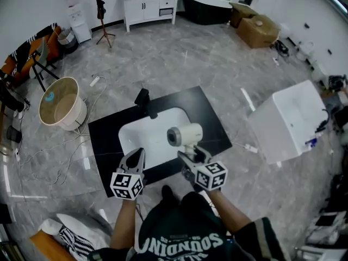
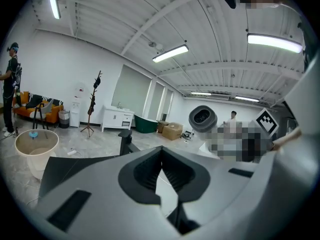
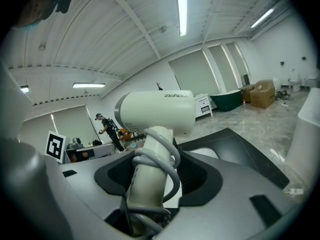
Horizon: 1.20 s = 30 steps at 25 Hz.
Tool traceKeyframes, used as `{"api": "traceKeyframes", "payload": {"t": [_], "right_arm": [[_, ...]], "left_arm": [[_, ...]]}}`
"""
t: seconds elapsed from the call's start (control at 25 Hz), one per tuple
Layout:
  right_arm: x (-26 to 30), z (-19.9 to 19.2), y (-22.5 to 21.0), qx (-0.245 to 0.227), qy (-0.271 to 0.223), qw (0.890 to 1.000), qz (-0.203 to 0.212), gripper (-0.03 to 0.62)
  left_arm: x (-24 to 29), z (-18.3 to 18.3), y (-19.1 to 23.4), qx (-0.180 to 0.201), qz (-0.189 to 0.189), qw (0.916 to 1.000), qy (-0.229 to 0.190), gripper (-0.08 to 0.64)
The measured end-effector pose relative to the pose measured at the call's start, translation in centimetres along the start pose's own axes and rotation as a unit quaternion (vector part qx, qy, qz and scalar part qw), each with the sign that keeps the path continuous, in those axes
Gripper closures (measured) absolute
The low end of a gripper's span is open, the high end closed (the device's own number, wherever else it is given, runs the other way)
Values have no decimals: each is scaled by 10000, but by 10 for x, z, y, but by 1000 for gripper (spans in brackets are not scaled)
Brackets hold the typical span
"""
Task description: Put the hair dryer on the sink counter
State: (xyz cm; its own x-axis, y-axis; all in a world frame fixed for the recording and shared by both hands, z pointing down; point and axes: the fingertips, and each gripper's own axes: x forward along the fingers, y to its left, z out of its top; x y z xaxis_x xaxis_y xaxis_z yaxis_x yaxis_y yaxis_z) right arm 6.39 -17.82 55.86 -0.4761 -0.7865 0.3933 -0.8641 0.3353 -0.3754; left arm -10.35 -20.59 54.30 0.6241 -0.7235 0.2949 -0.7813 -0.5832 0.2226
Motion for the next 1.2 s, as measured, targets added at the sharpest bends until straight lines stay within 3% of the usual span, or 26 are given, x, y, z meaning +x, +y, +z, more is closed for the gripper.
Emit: {"api": "traceKeyframes", "payload": {"t": [0.6, 1.2], "right_arm": [[28, 34, -21, -177, -41, 9998, 64, 347], [35, 31, -64, -201, 300, 9991, 234, 347]], "left_arm": [[27, 27, 18, 7, 157, 9999, -66, 558], [65, 19, 5, -214, 331, 9992, 77, 558]]}}
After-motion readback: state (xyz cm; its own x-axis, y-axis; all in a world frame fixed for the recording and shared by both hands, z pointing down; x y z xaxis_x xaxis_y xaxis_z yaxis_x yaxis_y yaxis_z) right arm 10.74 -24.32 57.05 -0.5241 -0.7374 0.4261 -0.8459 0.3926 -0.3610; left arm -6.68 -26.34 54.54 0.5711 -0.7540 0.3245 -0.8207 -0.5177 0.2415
